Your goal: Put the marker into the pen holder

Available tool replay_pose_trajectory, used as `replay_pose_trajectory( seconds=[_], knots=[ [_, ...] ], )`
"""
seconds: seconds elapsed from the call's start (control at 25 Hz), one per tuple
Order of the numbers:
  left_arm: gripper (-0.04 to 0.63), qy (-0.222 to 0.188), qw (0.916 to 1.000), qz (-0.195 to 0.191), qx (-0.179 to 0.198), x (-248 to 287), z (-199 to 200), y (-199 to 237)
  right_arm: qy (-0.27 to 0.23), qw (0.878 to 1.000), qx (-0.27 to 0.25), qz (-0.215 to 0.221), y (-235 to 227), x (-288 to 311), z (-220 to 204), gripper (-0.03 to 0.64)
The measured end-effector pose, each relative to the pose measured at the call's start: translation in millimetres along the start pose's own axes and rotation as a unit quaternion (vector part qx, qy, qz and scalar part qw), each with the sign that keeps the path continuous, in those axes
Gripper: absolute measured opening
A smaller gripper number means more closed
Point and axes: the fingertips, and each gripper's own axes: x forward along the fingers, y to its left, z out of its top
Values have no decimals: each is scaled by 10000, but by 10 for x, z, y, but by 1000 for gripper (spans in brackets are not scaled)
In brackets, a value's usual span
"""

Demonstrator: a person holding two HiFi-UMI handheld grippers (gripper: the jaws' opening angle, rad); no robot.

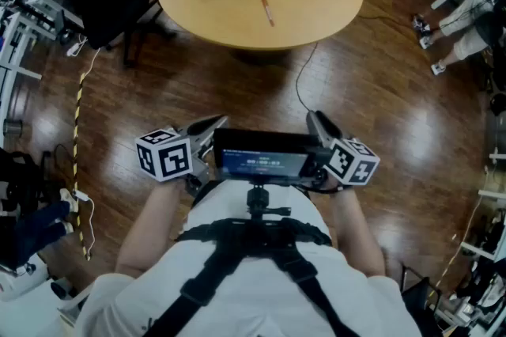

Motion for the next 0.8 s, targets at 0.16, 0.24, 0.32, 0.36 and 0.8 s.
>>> replay_pose_trajectory(
  seconds=[0.16,0.24,0.32,0.36,0.8],
  knots=[
    [2,44,9994,353,47,33,2,-18,27,10000,-9,50,-88,-72,56,98],
    [6,33,9991,411,39,75,-13,-38,46,10000,-27,74,-142,-85,82,98],
    [24,-7,9991,434,2,99,-24,-48,78,9999,-43,99,-174,-75,85,98],
    [40,-32,9990,443,-14,99,-29,-46,98,9999,-50,112,-175,-60,76,98],
    [161,-329,9969,708,66,164,-25,-115,324,9988,-219,284,-331,1,103,98]
  ],
)
